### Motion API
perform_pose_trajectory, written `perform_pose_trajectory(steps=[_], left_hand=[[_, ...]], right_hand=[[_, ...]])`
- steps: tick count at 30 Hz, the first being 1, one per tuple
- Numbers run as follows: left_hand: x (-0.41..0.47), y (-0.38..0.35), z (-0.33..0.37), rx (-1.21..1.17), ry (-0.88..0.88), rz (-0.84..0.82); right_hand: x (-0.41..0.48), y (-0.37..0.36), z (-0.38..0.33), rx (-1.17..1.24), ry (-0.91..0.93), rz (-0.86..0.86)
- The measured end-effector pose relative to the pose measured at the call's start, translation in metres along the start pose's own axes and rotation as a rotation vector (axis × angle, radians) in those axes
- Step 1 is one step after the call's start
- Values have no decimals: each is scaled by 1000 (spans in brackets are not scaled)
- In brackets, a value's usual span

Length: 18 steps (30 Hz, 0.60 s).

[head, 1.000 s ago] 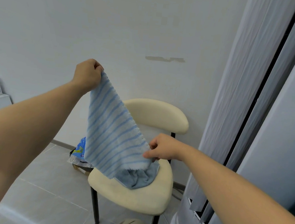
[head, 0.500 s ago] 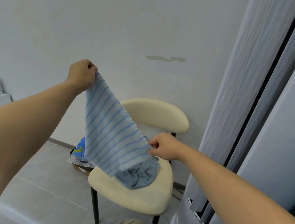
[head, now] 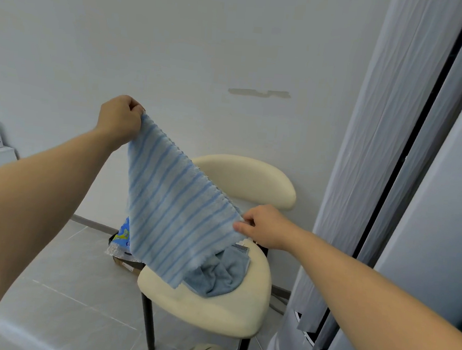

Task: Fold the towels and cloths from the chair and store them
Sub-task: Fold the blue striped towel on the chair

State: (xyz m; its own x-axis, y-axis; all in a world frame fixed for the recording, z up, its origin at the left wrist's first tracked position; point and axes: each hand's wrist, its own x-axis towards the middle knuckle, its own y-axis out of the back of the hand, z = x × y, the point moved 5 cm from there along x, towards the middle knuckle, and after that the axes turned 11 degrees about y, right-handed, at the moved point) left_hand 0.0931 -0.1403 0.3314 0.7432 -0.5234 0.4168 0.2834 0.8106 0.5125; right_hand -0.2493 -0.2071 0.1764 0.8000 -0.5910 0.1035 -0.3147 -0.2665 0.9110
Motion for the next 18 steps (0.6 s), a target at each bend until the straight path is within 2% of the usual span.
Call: perform_pose_trajectory(steps=[10,18], left_hand=[[6,7,-14,-4,71,15],[3,9,-25,-46,126,-12]], right_hand=[[-7,26,-5,61,7,335],[-3,45,-4,51,49,342]])
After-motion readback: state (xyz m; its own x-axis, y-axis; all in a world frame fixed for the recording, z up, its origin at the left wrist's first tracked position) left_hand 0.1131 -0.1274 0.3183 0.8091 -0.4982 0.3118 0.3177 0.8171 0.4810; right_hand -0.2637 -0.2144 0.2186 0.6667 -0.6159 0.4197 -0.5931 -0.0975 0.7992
